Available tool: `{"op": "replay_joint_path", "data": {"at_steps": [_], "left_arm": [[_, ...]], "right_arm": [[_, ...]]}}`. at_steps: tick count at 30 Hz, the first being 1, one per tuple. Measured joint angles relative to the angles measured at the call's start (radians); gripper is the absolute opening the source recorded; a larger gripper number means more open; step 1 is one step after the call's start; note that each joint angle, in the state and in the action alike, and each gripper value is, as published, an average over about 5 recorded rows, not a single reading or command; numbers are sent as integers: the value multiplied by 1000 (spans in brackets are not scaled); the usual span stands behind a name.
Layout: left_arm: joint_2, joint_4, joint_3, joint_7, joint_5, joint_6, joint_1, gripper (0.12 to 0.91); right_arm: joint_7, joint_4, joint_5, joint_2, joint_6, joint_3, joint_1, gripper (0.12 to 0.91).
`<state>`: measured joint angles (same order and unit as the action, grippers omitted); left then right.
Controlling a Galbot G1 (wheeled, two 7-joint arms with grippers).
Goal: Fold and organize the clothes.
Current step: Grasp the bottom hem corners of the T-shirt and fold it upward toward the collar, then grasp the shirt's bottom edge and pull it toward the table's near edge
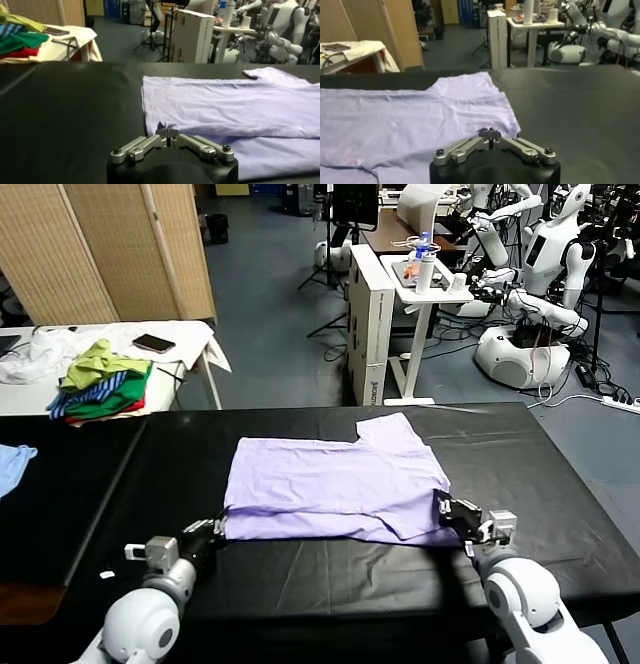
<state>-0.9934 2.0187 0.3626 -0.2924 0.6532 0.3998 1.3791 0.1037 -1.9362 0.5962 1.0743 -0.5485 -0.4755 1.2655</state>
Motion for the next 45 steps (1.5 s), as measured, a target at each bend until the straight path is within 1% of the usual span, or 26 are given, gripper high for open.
{"op": "replay_joint_path", "data": {"at_steps": [1,3,4,7,8,10,11,14,15,17,21,28,38,41,43,44,45], "left_arm": [[-1,2,1,-3,2,3,2,150],[-3,10,4,-11,9,10,8,190],[-3,16,7,-15,14,15,13,229],[2,42,18,-28,28,28,30,399],[5,54,24,-31,31,33,39,475],[12,79,35,-35,36,41,60,589],[15,92,42,-36,37,43,73,665],[19,120,57,-35,41,47,112,825],[18,125,60,-34,43,47,124,860],[14,129,63,-34,50,50,143,895],[5,128,64,-35,60,53,157,906],[4,120,67,-32,62,51,164,907],[4,101,68,-29,94,45,146,905],[6,92,67,-29,102,45,137,867],[7,87,66,-28,105,45,134,808],[7,85,66,-28,106,45,133,777],[8,85,65,-27,107,45,133,731]], "right_arm": [[-1,-12,2,-3,-6,-8,10,414],[-1,-42,7,-9,-15,-26,35,528],[-2,-59,8,-12,-19,-37,51,604],[-8,-116,10,-16,-24,-71,111,780],[-12,-136,9,-16,-25,-82,134,825],[-23,-172,2,-13,-23,-105,184,883],[-28,-186,-4,-11,-20,-116,210,895],[-39,-208,-22,0,-8,-140,280,905],[-40,-211,-26,4,-5,-146,298,906],[-41,-215,-29,9,-1,-153,326,907],[-41,-218,-29,10,1,-164,348,890],[-41,-225,-9,6,7,-182,359,822],[-40,-190,5,13,15,-192,353,788],[-41,-176,5,15,16,-189,344,752],[-41,-170,5,15,17,-187,338,694],[-42,-168,5,15,17,-187,336,652],[-43,-167,5,15,17,-186,333,591]]}}
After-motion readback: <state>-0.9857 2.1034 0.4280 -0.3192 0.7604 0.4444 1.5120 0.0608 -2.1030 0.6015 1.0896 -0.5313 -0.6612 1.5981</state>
